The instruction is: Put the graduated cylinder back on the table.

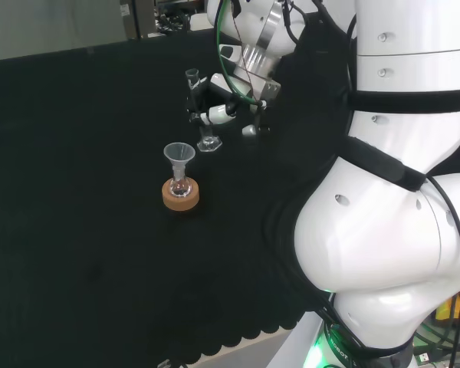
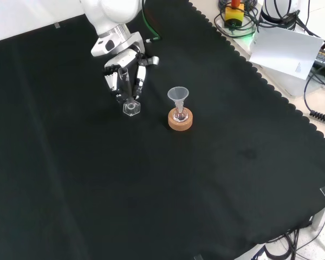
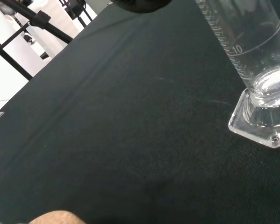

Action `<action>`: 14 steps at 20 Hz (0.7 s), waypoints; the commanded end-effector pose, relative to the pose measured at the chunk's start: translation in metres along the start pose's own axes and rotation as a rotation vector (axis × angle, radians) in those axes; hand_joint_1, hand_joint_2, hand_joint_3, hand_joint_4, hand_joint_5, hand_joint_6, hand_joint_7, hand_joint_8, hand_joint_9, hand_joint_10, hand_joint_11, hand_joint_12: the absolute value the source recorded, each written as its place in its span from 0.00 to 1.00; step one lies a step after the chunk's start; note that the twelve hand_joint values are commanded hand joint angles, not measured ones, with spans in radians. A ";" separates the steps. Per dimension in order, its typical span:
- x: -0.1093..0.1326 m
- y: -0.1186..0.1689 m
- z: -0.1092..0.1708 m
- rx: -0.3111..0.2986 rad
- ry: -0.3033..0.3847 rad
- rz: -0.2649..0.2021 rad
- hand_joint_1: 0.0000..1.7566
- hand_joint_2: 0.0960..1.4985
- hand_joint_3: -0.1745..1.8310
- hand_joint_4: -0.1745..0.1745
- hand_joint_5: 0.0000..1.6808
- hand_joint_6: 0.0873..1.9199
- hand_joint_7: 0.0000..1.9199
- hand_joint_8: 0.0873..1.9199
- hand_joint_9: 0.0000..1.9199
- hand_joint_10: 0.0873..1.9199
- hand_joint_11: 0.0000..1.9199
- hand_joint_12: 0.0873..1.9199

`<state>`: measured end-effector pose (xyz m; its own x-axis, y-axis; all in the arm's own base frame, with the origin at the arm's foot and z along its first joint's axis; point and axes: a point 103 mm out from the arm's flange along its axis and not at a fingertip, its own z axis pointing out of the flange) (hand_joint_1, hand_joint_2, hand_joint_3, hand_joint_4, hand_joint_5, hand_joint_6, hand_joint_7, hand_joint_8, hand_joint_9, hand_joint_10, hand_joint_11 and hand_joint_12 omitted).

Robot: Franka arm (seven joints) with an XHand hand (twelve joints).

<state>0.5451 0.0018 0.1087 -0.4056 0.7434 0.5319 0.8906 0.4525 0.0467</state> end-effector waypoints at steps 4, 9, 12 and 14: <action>-0.024 0.013 0.007 -0.053 0.052 0.011 0.64 0.72 0.09 0.21 0.59 0.50 0.69 0.11 0.80 0.00 0.72 0.29; -0.032 0.012 0.007 -0.088 0.061 0.014 0.64 0.72 0.09 0.21 0.59 0.50 0.68 0.11 0.79 0.00 0.72 0.29; -0.034 0.010 0.009 -0.098 0.059 0.013 0.64 0.72 0.09 0.21 0.59 0.50 0.68 0.11 0.79 0.00 0.72 0.29; -0.035 0.009 0.010 -0.101 0.057 0.012 0.64 0.72 0.09 0.22 0.59 0.50 0.68 0.11 0.79 0.00 0.72 0.29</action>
<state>0.5671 -0.0136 0.0858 -0.3844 0.7178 0.5805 0.9118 0.3938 0.1168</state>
